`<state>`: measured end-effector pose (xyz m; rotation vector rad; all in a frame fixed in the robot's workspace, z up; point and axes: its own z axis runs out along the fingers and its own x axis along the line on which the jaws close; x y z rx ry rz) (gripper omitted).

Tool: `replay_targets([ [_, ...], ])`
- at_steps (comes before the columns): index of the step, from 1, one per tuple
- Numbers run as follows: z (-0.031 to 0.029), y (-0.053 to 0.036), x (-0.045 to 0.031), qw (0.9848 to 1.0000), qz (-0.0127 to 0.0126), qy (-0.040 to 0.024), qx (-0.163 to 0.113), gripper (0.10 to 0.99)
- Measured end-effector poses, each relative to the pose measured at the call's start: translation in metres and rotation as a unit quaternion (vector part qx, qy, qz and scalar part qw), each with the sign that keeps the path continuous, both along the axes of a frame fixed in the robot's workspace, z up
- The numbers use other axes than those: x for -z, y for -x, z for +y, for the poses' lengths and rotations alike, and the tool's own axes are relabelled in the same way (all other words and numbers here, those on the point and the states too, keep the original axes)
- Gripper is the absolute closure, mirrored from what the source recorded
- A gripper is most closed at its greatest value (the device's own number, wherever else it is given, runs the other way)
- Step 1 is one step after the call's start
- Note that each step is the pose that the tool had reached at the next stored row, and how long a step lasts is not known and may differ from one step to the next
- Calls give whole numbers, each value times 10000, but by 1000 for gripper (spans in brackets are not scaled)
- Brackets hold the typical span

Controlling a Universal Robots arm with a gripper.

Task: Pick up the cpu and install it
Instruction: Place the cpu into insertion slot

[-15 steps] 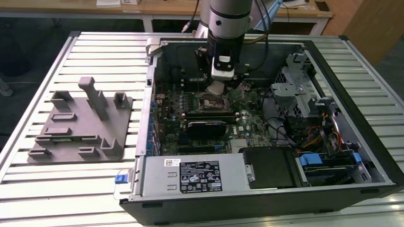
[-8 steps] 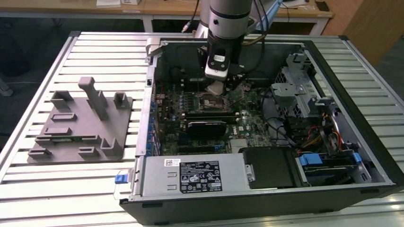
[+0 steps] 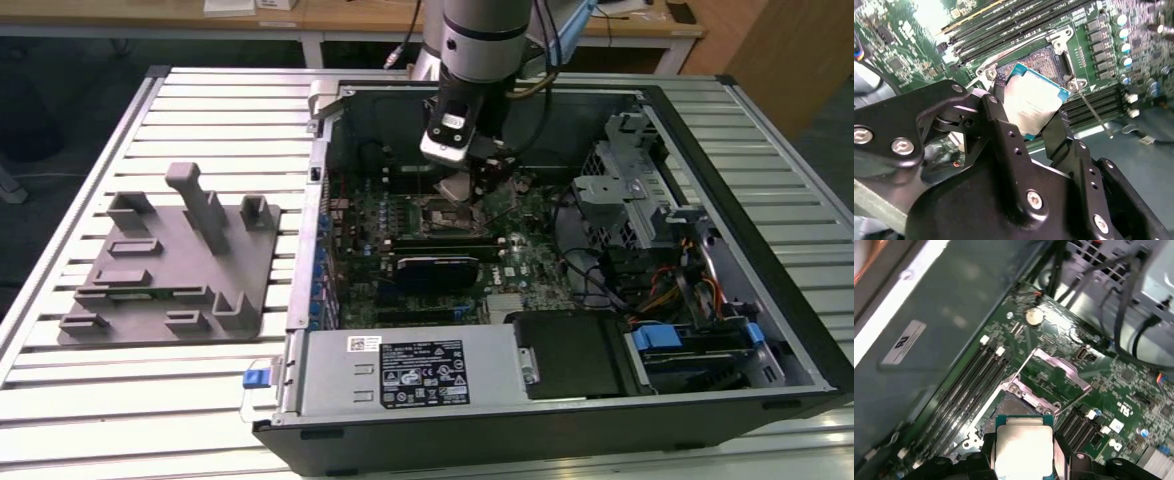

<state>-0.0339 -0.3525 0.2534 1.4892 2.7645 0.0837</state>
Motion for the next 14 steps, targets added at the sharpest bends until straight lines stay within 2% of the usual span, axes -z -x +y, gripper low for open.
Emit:
replay_targets([
  [4,0,0,4,9994,0,0,360,545],
  [7,0,0,7,9980,0,0,634,545],
  [10,0,0,10,9959,0,0,909,545],
  [14,0,0,15,9920,0,0,1266,545],
])
